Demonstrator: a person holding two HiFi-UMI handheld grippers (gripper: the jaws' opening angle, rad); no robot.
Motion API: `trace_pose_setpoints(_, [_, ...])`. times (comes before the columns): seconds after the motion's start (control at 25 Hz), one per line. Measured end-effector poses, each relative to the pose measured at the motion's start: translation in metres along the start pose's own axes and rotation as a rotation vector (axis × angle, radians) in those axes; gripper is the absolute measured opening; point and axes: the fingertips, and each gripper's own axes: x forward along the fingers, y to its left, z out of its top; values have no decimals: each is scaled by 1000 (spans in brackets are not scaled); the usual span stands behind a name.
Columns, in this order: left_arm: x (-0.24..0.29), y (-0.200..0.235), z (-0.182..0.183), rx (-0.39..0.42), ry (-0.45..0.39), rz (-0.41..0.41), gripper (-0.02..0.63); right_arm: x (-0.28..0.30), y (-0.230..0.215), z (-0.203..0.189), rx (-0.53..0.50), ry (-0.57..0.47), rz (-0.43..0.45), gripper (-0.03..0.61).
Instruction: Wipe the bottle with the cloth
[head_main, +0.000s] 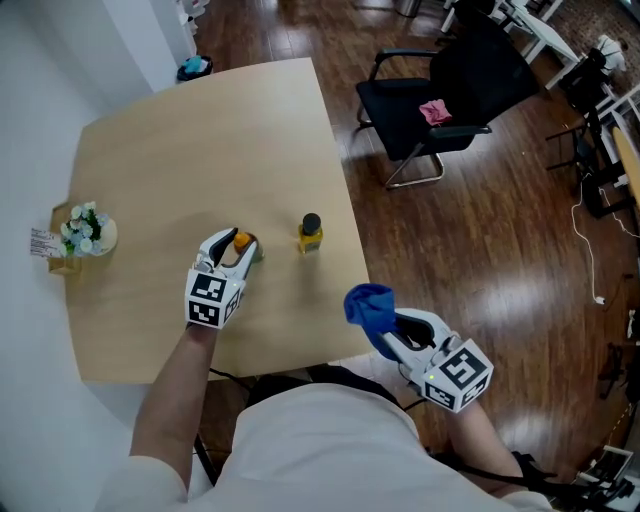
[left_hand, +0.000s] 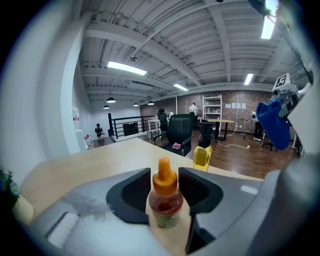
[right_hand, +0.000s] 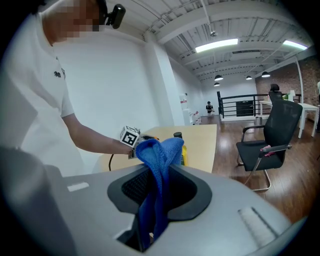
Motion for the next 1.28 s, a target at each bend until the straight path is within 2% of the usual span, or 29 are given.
trace_pose_setpoints(0.16, [-23,1,-3,11,25,63,200,4,2,-1,-7,-22,40,92])
trace_pose_setpoints(0.32, [-71,-24,-29,-28,106,100,198,7,0,-13,-1,-38,81,92])
trace_pose_setpoints(0.52, [-137,-77,-73,-34,259,14,187,14,-9,-35,23,-52,69,92])
trace_pose_setpoints(0.64, [-165,-107,-88,-71,286,-60,181,9,2,-42,46,-65,45,92])
trace_pose_setpoints(0.8, [-186,-133,-83,-128,220,-171,181,3,33,-49,57,-83,-9,92])
trace_pose_setpoints(0.92, [-219,-141,-73,-110,127,-242,181,6,70,-60,76,-88,-61,92])
trace_pose_setpoints(1.0, [-253,-133,-72,-97,70,-272,180,11,107,-65,91,-102,-94,92])
trace_pose_setpoints(1.28, [-377,-80,-89,-135,-55,-320,170,24,254,-59,118,-179,-175,94])
